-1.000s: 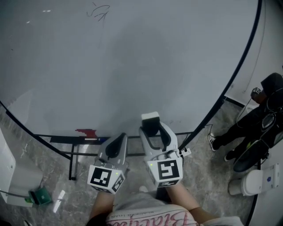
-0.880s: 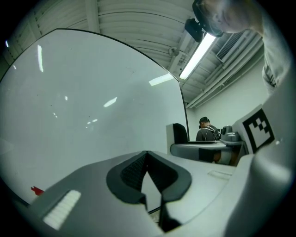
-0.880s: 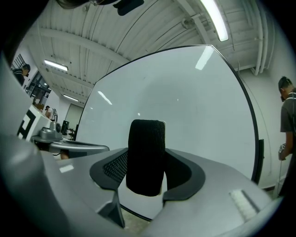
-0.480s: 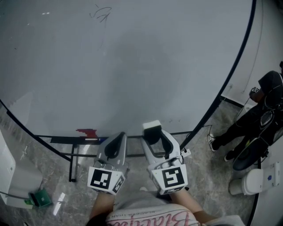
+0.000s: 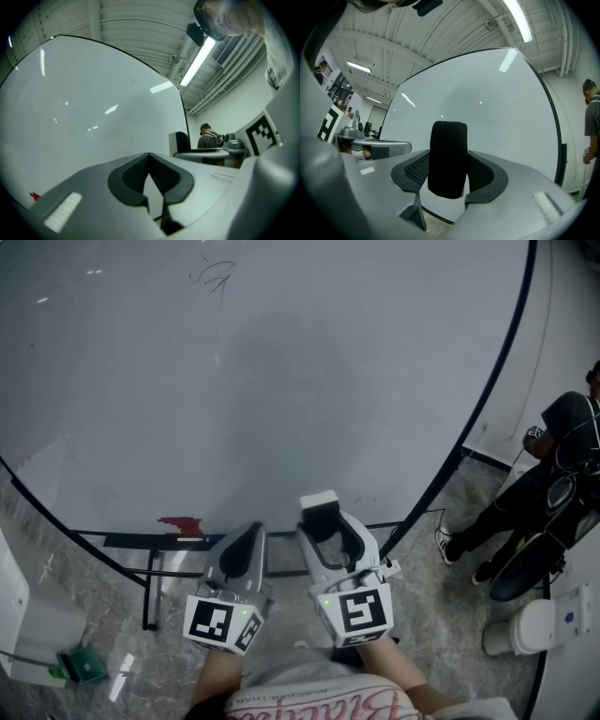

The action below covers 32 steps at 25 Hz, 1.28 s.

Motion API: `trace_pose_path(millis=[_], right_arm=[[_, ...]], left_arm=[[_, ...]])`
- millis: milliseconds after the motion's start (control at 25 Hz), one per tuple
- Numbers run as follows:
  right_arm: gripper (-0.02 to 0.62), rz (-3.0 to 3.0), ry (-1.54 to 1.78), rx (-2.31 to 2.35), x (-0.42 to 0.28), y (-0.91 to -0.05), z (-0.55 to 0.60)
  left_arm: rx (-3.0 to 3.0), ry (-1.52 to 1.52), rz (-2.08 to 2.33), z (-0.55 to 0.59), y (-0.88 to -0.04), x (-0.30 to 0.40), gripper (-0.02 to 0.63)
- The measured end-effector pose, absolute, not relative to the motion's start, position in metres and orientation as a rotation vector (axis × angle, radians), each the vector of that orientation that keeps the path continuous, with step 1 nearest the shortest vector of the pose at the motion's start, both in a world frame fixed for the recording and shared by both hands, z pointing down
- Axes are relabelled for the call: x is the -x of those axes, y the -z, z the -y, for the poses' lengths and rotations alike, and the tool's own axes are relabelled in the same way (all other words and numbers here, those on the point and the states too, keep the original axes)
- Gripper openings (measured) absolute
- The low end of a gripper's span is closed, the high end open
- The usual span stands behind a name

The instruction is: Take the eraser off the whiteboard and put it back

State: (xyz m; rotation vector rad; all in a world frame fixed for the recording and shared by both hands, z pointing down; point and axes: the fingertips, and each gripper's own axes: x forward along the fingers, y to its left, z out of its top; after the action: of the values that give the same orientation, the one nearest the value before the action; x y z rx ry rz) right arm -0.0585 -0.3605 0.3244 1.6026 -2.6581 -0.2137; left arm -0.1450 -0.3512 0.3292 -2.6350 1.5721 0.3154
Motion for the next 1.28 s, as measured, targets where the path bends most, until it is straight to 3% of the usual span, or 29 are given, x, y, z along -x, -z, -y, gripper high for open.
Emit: trace_pose_path(millis=[240, 760, 1280], right_arm=[[0.232, 2.612, 0.339, -1.660, 0.060, -0.306, 0.392], [0.233, 2.528, 0.167, -1.812, 0.061, -0.275, 0.458], [0.245, 2.502, 0.275, -1.819, 0.066, -0.273, 0.467]], left_arm=[[2.625, -0.305, -1.581, 0.353, -0.330, 0.144, -0.002], [2.643, -0.323, -1.628, 0.360, -0.338, 0.147, -0.002], [2.664, -0.331, -1.624, 0.368, -0.340, 0.144, -0.002]])
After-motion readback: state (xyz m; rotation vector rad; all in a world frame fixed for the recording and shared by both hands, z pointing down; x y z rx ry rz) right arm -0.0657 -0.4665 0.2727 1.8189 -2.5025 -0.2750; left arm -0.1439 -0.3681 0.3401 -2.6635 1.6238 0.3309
